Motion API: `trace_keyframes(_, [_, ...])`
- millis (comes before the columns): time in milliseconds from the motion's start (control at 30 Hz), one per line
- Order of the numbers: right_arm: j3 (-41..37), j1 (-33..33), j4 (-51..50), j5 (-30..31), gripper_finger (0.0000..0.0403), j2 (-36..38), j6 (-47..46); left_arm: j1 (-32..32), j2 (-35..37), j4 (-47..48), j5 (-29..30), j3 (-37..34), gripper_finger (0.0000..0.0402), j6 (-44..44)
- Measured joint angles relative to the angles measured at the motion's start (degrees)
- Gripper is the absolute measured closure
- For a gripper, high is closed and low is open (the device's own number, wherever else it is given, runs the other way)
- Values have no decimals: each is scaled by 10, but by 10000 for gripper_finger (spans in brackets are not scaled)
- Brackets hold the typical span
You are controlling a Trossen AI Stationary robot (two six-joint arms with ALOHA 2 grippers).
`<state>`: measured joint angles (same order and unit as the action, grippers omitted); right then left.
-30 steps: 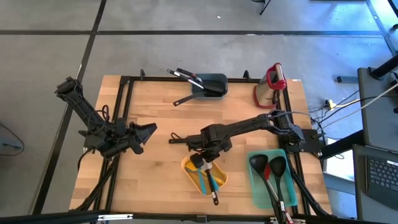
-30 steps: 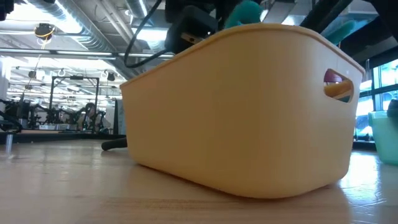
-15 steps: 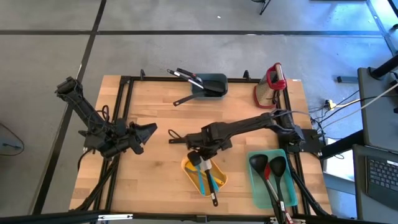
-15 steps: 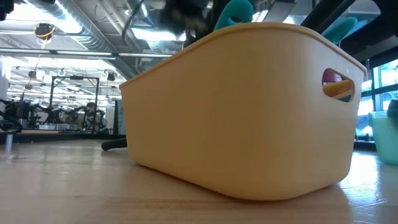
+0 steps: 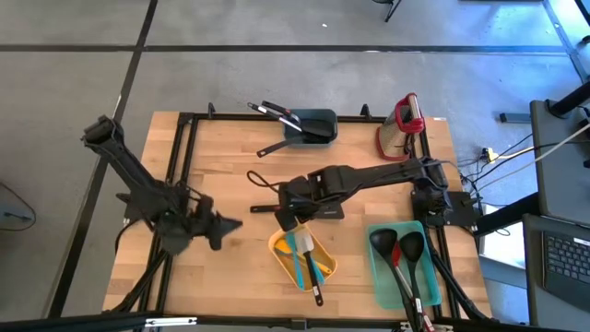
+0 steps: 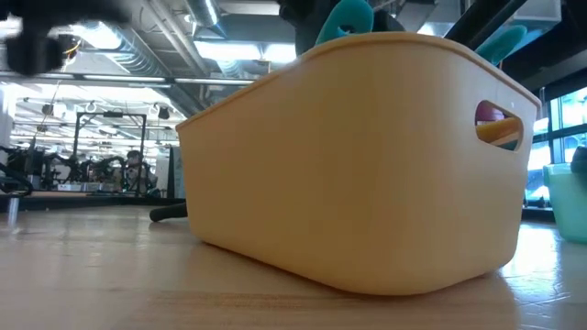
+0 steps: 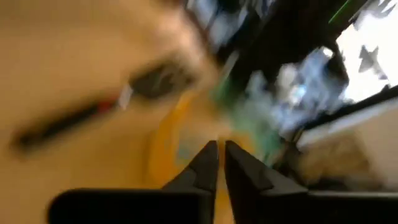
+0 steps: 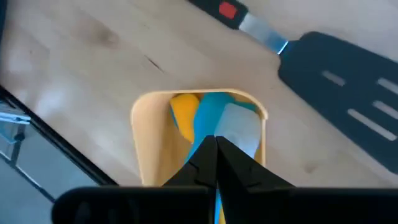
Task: Pick & Place Kitchen Items
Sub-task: Adjust the yellow bin
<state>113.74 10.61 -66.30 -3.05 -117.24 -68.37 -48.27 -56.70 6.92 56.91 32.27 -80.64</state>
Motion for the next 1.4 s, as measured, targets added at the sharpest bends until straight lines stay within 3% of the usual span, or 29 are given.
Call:
trace_keyframes(100, [2,0,-30,5,396,2,3,4,-46,74,-87,0,396,-98])
trace_keyframes(200, [1,4,-45,7,396,1,7,17,-100,77,-125,0,399,-159])
trace_keyframes(367, [1,22,-48,16,398,1,11,76,-212,-33,-244,0,399,-136])
trace_keyframes(633, [1,77,-71,47,401,4,-19,156,-330,-185,-348,0,400,-104])
trace_keyframes(833, [1,121,-102,88,402,38,-50,193,-383,-306,-345,6,400,-93])
trace_keyframes(1400, [1,193,-227,197,403,154,-98,282,-581,-266,-477,282,400,9])
